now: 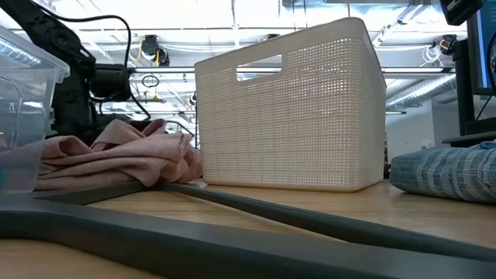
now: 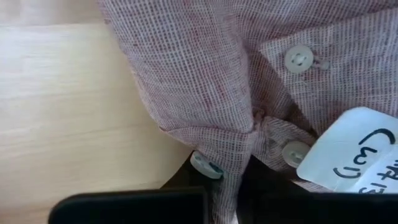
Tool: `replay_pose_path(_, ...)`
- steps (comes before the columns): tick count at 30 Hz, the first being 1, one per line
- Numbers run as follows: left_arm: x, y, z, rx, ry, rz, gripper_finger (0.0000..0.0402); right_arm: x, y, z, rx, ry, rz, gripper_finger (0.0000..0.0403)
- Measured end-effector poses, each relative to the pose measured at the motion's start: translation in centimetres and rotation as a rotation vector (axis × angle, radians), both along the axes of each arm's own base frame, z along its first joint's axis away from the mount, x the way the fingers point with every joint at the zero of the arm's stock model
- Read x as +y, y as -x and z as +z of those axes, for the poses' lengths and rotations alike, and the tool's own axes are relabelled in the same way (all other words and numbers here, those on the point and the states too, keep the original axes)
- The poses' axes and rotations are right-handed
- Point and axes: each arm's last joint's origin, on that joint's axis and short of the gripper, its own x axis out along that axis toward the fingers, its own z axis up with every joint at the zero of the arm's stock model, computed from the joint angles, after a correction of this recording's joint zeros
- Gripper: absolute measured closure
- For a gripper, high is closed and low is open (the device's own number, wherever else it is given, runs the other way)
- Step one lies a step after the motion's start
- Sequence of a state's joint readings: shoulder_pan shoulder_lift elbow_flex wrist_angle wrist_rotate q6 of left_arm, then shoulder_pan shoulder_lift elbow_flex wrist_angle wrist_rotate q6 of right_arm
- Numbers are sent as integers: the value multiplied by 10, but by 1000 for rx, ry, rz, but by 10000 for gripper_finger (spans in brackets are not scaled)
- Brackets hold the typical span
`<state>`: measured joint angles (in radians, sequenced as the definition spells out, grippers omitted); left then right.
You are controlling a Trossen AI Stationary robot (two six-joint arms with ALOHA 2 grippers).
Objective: Pick & Place Cloths
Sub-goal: Put the pink polo shirt into the white bin
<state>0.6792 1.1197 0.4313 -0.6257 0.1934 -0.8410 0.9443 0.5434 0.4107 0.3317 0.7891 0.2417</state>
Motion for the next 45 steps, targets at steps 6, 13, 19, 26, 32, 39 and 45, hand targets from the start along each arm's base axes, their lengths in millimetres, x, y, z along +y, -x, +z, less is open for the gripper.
replay_pose_path(6, 2, -2, 18, -46, -43, 0, 384, 0, 0, 0, 0, 0, 0, 403)
replay_pose_path(13, -1, 0, 49, -127, -69, 13, 384, 0, 0, 0, 0, 0, 0, 403)
replay_pose_path(19, -9, 4, 80, -143, -66, -14, 384, 0, 0, 0, 0, 0, 0, 403)
replay_pose_path(26, -21, 7, 127, -216, -110, -51, 384, 0, 0, 0, 0, 1, 0, 403)
replay_pose_path(32, -27, 10, 180, -319, -252, -53, 384, 0, 0, 0, 1, 2, 0, 403)
replay_pose_path(39, -34, 20, 247, -467, -459, -50, 384, 0, 0, 0, -4, 30, -3, 403)
replay_pose_path(45, -43, 36, 296, -576, -631, -42, 384, 0, 0, 0, -4, 31, -2, 403)
